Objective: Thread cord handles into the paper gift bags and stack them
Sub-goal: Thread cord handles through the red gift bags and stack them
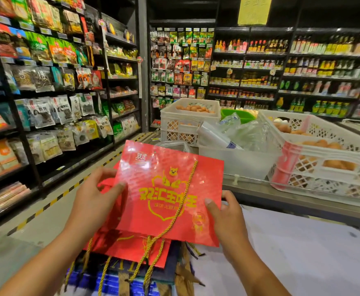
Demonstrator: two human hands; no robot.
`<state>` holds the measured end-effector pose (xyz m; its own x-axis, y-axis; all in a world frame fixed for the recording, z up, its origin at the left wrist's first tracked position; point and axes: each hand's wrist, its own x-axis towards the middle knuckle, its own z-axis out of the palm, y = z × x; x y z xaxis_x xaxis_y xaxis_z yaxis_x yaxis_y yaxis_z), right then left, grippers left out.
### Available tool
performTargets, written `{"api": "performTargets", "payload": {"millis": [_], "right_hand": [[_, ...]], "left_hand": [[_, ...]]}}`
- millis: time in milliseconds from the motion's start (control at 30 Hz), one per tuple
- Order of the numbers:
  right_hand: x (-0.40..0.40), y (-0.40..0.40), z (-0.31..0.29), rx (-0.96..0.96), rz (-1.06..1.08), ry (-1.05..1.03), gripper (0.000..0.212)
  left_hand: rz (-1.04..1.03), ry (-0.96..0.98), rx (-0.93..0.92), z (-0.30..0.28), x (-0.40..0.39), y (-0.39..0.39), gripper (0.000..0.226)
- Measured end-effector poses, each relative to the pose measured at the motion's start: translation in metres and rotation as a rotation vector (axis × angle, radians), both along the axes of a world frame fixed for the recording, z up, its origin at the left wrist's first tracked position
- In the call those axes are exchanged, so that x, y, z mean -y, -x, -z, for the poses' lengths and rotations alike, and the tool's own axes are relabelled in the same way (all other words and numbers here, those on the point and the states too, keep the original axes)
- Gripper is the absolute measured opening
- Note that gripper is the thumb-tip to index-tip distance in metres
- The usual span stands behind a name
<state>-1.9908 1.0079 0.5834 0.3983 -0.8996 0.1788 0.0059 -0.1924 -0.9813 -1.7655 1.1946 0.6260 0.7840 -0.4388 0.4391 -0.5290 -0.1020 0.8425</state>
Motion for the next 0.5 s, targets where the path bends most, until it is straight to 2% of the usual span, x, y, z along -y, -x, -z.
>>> {"api": "performTargets", "payload": {"millis": [133,300,433,500], "right_hand": [[0.007,0.052,-0.008,0.089,-0.048,-0.096,0.010],[0.017,0.127,-0.020,-0.016,-0.144,-0.200,0.016],[0.035,0.180,-0.015,-0.164,-0.211,-0.218,0.023],[0.047,0.199,-0.008,-0.257,-0.232,-0.171,0.025]], "left_hand": [[0.145,0.103,-0.123,-0.016,-0.002,0.042,0.014],[0.401,0.161,-0.400,-0.013,0.011,0.094,0.025],[0.606,0.003,-0.399,0.000,0.026,0.129,0.034],[0.724,-0.121,-0.338,0.014,0.032,0.149,0.024]]}}
